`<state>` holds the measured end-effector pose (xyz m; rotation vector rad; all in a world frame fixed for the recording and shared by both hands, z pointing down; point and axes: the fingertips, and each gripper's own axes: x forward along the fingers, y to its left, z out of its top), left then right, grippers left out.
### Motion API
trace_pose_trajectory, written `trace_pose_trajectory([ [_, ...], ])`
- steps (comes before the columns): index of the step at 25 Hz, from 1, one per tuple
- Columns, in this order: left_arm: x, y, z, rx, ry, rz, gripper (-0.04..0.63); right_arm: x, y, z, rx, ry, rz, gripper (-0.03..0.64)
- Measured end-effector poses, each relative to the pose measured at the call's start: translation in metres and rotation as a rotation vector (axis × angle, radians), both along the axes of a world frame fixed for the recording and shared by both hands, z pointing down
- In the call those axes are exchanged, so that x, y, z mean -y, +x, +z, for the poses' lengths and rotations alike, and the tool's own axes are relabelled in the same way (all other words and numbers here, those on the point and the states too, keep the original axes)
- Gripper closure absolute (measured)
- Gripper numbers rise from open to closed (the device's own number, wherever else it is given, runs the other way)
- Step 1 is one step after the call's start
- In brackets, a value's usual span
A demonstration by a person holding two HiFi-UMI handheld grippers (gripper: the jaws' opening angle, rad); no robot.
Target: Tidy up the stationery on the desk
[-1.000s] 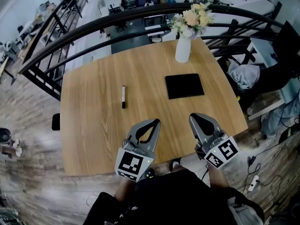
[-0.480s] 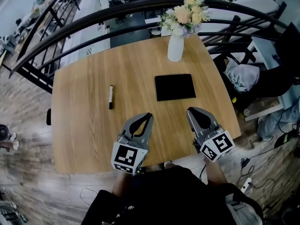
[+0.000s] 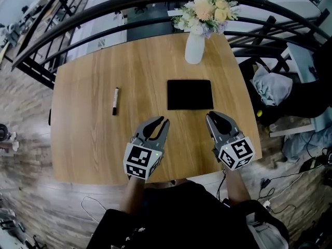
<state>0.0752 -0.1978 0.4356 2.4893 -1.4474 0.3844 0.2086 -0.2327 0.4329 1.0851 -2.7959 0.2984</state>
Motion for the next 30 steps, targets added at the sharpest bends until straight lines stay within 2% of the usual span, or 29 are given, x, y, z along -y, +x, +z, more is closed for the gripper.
trace_pose_trajectory([
  [8, 0.032, -0.002, 0.054, -0.026, -0.130, -0.065, 0.510, 0.037, 0.007, 0.047, -0.071, -0.070, 0.001, 0.554],
  [13, 0.049, -0.008, 0.084, -0.017, -0.203, -0.091, 0.474, 0.058, 0.009, 0.073, -0.115, -0.117, 0.005, 0.531],
  [17, 0.059, -0.011, 0.105, -0.036, -0.264, -0.100, 0.464, 0.068, 0.010, 0.094, -0.153, -0.167, -0.005, 0.471],
  [23, 0.073, -0.009, 0.132, -0.022, -0.347, -0.101, 0.400, 0.080, 0.017, 0.120, -0.225, -0.226, 0.001, 0.410],
  [27, 0.081, -0.008, 0.145, -0.038, -0.383, -0.107, 0.369, 0.085, 0.023, 0.137, -0.261, -0.269, 0.006, 0.396],
  [30, 0.085, -0.006, 0.154, -0.021, -0.411, -0.102, 0.354, 0.088, 0.028, 0.148, -0.288, -0.296, 0.015, 0.367],
])
